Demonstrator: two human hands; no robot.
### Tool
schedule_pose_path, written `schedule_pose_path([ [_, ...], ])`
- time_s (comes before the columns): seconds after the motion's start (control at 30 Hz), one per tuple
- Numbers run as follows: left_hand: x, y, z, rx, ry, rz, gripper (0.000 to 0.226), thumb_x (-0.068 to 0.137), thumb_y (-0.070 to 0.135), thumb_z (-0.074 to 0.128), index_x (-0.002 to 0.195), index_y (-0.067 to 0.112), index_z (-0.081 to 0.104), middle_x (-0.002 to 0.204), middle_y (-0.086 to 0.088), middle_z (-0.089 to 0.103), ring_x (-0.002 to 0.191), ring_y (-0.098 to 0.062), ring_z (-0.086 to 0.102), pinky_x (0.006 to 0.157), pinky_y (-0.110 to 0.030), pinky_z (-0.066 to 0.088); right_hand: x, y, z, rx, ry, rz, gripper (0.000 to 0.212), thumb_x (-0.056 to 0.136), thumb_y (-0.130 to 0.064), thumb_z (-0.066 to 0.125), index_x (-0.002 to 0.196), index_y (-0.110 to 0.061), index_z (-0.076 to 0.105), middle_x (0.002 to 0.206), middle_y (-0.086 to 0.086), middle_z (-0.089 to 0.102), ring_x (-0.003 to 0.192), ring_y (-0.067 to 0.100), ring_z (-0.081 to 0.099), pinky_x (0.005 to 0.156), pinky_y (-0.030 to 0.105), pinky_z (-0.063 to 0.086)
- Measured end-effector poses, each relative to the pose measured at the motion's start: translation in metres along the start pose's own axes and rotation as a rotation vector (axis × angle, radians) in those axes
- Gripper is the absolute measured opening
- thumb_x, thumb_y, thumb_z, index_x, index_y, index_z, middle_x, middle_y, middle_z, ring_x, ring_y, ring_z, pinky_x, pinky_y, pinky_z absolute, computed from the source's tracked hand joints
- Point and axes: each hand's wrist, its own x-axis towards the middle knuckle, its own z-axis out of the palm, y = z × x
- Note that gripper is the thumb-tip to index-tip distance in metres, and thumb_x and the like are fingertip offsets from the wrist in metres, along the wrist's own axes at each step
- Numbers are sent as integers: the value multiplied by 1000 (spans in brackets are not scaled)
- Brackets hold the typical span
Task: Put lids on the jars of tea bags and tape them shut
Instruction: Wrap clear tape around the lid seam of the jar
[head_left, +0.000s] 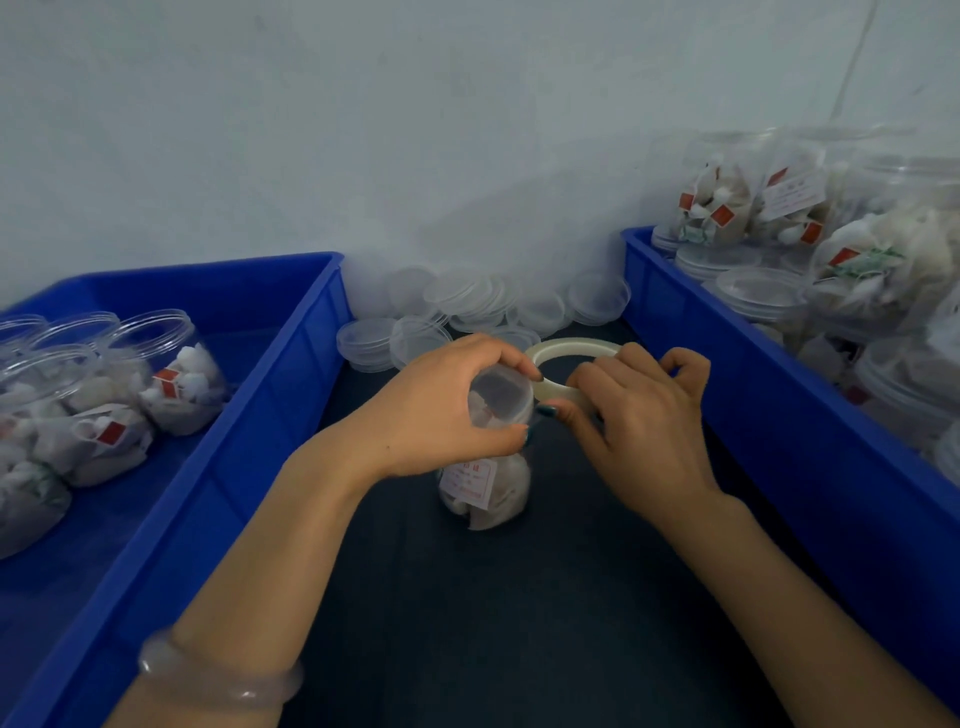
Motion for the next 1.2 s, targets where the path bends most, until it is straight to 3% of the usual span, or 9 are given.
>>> schedule_pose_path([
  [0.1,0,3,13,86,83,-44,41,77,48,68,114,45,54,124,25,52,107,2,50,91,-36,50,-2,-4,3,-2,10,16,39,98,-47,43,73,-20,58,69,-8,54,74,17,49,77,35,18],
  [0.2,2,6,26,207,229,-74,42,74,74,56,106,47,53,115,25,47,97,4,47,74,-22,42,-1,-3,2,-9,-6,13,31,95,-40,43,74,-21,57,70,-8,53,76,18,50,77,35,17],
  [0.27,2,6,28,193,286,-72,44,73,80,54,103,47,55,110,24,46,93,4,49,68,-17,37,0,-1,1,-5,-38,3,28,93,-39,43,76,-22,56,72,-8,52,78,17,50,77,35,17],
  [0.47,2,2,27,160,288,-51,49,73,72,59,112,43,56,114,23,48,100,1,52,80,-26,48,1,10,-2,66,-148,-60,30,100,-42,39,84,-24,57,80,-12,50,84,13,46,78,35,17],
  [0.57,0,2,27,130,301,-74,60,73,65,63,124,37,52,122,23,51,110,1,52,93,-34,50,2,10,-3,58,-171,-61,35,102,-44,34,87,-25,58,84,-12,52,86,12,46,78,35,17],
  [0.63,-1,2,27,161,285,-111,72,74,68,59,135,32,47,131,19,50,117,-2,51,98,-32,46,2,8,-3,45,-163,-55,35,102,-44,35,87,-24,59,84,-12,53,87,12,46,78,35,17],
  [0.77,-2,1,29,352,279,-228,88,77,80,45,142,21,41,141,6,39,120,-12,50,90,-26,40,2,10,-4,31,-122,-37,30,101,-42,42,86,-24,60,83,-11,54,86,14,47,79,35,15],
  [0.93,-5,3,25,462,243,-314,85,69,91,33,137,41,40,118,5,36,122,-20,42,91,-36,38,2,12,-5,73,-186,-36,28,101,-41,38,89,-26,58,86,-13,52,88,11,44,79,35,17],
  [1.2,-10,2,13,450,177,-246,85,66,90,36,140,46,41,115,10,39,109,-7,37,79,-27,35,2,10,-3,121,-216,-34,33,103,-47,31,87,-29,55,84,-15,48,87,8,42,80,36,18],
])
